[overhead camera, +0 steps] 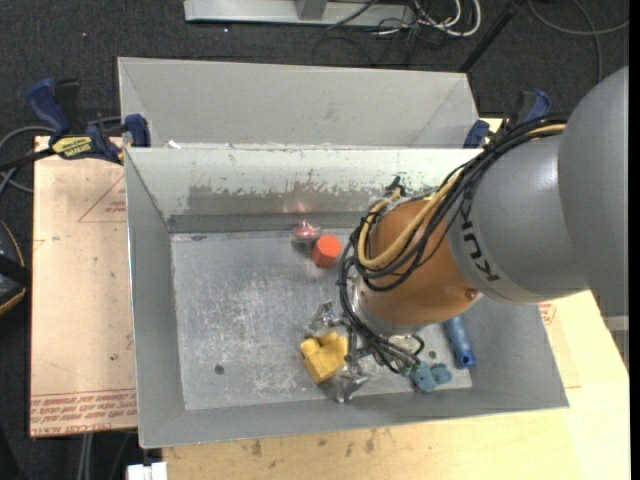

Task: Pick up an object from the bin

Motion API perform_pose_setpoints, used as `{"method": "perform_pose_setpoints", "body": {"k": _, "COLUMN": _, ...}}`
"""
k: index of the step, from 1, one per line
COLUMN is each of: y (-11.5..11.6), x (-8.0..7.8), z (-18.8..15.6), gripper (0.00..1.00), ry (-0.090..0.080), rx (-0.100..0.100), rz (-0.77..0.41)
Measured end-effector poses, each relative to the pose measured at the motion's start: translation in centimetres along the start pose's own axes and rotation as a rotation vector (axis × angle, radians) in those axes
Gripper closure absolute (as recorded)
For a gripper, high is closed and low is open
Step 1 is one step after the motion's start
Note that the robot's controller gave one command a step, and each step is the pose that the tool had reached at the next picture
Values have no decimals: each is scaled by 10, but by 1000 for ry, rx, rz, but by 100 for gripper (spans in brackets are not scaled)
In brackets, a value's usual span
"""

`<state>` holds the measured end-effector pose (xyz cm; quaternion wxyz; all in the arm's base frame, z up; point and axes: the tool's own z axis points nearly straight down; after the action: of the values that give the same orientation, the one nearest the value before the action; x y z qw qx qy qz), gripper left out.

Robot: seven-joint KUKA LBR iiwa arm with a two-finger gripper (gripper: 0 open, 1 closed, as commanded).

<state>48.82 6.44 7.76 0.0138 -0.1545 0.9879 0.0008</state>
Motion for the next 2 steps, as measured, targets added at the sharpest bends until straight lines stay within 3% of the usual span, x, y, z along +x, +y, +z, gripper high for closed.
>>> {"method": "perform_pose_setpoints", "body": {"k": 1, "y": 10, "x": 1, "z": -24, "gripper": 0, "ry": 20, "rx": -3, "rz": -50}}
{"method": "perform_pose_setpoints", "body": {"k": 2, "y": -5, "x": 0, "z": -22, "gripper": 0, "ry": 25, "rx": -4, "rz": -90}}
